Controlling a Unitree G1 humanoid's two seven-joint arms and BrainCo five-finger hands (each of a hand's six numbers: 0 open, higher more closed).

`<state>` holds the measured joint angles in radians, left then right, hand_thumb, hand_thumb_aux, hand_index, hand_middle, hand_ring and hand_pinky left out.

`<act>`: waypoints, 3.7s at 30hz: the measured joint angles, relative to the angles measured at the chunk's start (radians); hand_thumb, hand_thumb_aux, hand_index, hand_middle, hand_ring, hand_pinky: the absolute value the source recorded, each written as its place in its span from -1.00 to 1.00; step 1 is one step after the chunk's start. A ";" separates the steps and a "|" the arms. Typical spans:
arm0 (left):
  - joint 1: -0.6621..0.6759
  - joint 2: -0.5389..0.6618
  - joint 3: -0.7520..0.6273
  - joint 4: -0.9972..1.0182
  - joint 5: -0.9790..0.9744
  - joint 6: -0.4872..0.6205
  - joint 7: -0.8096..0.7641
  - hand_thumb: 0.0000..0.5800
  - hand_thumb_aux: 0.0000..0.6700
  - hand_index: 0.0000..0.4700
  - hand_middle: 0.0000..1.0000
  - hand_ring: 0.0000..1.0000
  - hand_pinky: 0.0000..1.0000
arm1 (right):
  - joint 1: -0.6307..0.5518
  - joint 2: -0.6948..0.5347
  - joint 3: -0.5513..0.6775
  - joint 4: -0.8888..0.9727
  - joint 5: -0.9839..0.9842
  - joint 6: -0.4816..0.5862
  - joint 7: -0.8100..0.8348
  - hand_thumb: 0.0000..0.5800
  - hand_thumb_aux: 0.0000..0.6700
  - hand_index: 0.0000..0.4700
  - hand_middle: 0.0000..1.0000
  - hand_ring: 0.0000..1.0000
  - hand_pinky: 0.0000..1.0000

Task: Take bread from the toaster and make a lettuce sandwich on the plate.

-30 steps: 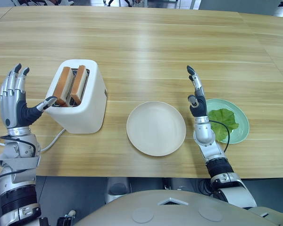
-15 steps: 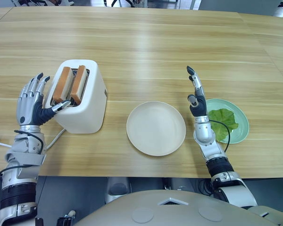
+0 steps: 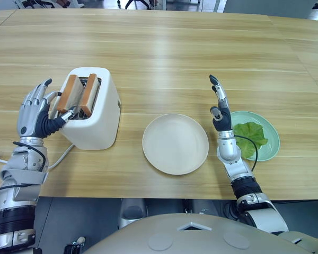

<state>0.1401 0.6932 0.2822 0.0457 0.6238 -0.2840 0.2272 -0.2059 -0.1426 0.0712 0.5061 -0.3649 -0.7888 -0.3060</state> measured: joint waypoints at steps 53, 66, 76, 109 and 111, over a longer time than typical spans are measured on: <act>-0.267 -0.206 0.041 -0.215 -0.763 -0.272 -0.139 1.00 1.00 0.96 1.00 1.00 1.00 | -0.004 0.004 -0.004 0.022 -0.025 -0.009 -0.058 -1.00 -1.00 -1.00 -1.00 -1.00 -1.00; -0.160 -0.356 -0.462 -0.225 -0.833 -0.166 -0.584 1.00 1.00 0.96 1.00 1.00 1.00 | -0.017 -0.116 -0.107 -0.021 -0.033 0.001 -0.134 -1.00 -1.00 -1.00 -1.00 -1.00 -1.00; -0.212 -0.396 -0.555 0.149 -0.628 -0.118 -0.633 1.00 1.00 0.96 1.00 1.00 1.00 | -0.009 -0.169 -0.139 -0.038 -0.062 0.022 -0.178 -1.00 -1.00 -1.00 -1.00 -1.00 -1.00; -0.324 -0.309 -0.583 0.407 -0.094 -0.275 -0.255 -1.00 -1.00 -1.00 -1.00 -1.00 -1.00 | 0.185 -0.563 -0.104 0.007 -0.420 0.405 -0.178 -1.00 -1.00 -1.00 -1.00 -1.00 -1.00; -0.311 -0.302 -0.582 0.369 -0.080 -0.269 -0.244 -1.00 -1.00 -1.00 -1.00 -1.00 -1.00 | 0.177 -0.571 -0.061 0.070 -0.432 0.432 -0.160 -1.00 -1.00 -1.00 -1.00 -1.00 -1.00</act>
<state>-0.1709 0.3908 -0.2999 0.4145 0.5435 -0.5529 -0.0167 -0.0285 -0.7131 0.0099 0.5765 -0.7968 -0.3568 -0.4661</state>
